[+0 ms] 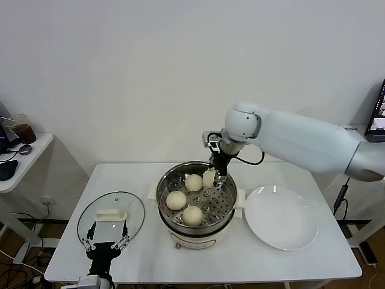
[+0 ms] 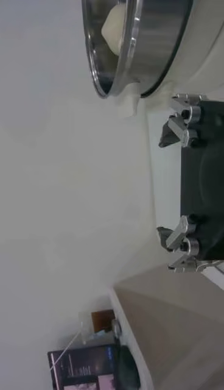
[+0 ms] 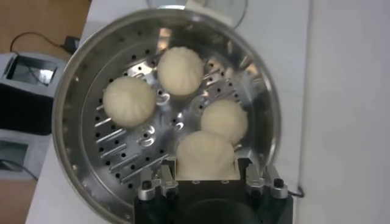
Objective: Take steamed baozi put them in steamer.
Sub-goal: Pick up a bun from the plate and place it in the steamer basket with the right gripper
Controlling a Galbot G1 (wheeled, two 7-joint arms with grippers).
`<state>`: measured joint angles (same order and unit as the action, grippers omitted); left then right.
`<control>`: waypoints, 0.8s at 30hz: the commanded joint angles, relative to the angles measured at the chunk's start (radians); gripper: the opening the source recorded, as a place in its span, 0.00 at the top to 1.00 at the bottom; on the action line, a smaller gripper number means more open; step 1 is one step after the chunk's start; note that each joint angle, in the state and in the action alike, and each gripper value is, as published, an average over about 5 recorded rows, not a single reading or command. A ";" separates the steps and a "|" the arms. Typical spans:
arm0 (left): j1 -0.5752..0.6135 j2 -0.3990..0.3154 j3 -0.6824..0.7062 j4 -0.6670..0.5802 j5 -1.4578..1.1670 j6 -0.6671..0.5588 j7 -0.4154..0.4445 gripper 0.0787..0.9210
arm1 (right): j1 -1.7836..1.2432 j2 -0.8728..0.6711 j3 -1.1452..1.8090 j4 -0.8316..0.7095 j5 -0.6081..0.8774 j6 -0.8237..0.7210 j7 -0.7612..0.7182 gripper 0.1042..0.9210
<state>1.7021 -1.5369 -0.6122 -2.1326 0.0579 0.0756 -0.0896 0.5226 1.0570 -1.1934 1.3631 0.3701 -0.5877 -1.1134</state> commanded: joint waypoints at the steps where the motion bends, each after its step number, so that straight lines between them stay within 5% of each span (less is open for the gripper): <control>1: -0.002 0.000 0.000 0.000 -0.001 0.001 0.001 0.12 | -0.032 0.036 -0.045 -0.017 -0.007 -0.028 0.017 0.41; 24: -0.026 -0.001 -0.003 0.030 -0.012 0.001 0.006 0.12 | -0.112 0.047 -0.043 -0.044 -0.091 -0.029 0.011 0.40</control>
<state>1.6782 -1.5388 -0.6156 -2.1048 0.0469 0.0763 -0.0844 0.4256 1.0999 -1.2312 1.3237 0.2951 -0.6135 -1.1048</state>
